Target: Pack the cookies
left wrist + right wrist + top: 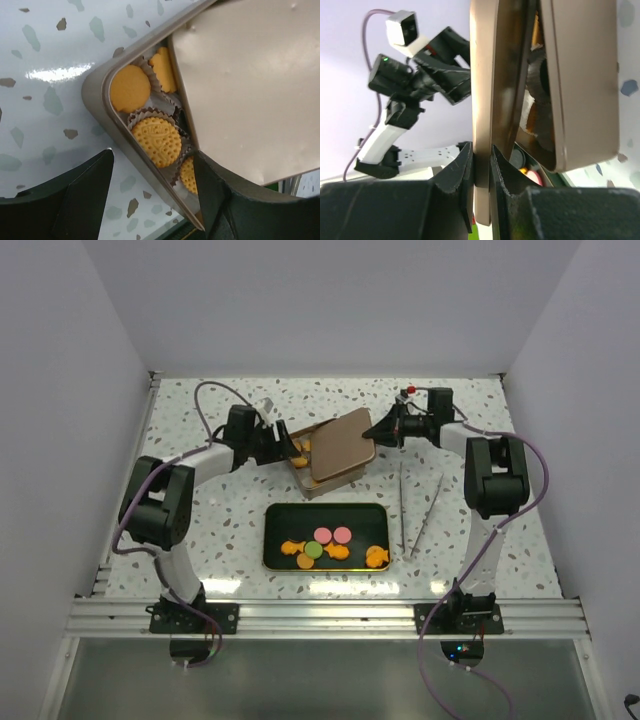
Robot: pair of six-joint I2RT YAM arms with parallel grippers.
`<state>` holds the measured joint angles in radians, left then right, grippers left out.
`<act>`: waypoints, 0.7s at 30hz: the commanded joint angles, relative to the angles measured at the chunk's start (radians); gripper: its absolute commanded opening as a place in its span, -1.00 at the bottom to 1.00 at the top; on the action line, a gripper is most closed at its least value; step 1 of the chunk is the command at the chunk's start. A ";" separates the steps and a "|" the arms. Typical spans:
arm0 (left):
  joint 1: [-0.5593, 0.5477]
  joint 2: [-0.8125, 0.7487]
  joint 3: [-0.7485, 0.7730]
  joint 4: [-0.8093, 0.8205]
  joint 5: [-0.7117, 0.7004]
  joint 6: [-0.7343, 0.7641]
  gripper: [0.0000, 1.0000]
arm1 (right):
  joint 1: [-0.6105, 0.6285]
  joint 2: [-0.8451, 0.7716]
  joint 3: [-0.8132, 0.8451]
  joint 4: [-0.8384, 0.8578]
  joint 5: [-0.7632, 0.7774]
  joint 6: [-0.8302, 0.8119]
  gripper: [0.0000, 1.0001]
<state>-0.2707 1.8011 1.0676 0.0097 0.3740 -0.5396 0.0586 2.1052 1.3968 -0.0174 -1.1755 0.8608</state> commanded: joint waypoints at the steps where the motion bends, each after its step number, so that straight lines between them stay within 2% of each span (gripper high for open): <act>1: 0.005 0.056 0.112 0.029 0.017 0.001 0.40 | -0.009 -0.063 -0.045 0.391 -0.042 0.251 -1.00; 2: 0.005 0.085 0.126 0.027 0.019 0.003 0.37 | -0.011 -0.063 -0.057 0.472 -0.046 0.386 -1.00; 3: 0.005 0.099 0.159 0.024 0.016 0.010 0.36 | -0.009 -0.060 -0.083 0.657 -0.050 0.462 -1.00; 4: 0.005 0.113 0.176 0.012 0.013 0.013 0.36 | -0.009 -0.056 -0.096 0.753 -0.047 0.540 -1.00; 5: 0.005 0.141 0.195 0.006 0.011 0.016 0.35 | -0.013 -0.051 -0.113 0.848 -0.043 0.690 -1.00; 6: 0.005 0.155 0.236 -0.002 0.003 0.029 0.34 | -0.011 -0.045 -0.114 0.995 -0.035 0.751 -1.00; 7: 0.005 0.170 0.256 -0.008 0.000 0.033 0.35 | -0.011 -0.037 -0.117 1.042 -0.032 0.794 -1.00; 9: 0.007 0.208 0.314 -0.054 -0.007 0.047 0.34 | -0.011 -0.040 -0.119 1.077 -0.027 0.843 -1.00; 16: 0.016 0.314 0.474 -0.123 -0.030 0.067 0.34 | -0.011 -0.082 -0.159 1.007 -0.035 0.791 -1.00; 21: 0.039 0.394 0.600 -0.168 -0.049 0.084 0.33 | -0.011 -0.027 -0.151 1.016 -0.036 0.785 -1.00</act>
<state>-0.2588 2.1628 1.5776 -0.1284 0.3439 -0.4847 0.0513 2.0911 1.2366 0.9215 -1.2003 1.6314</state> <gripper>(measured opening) 0.670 0.160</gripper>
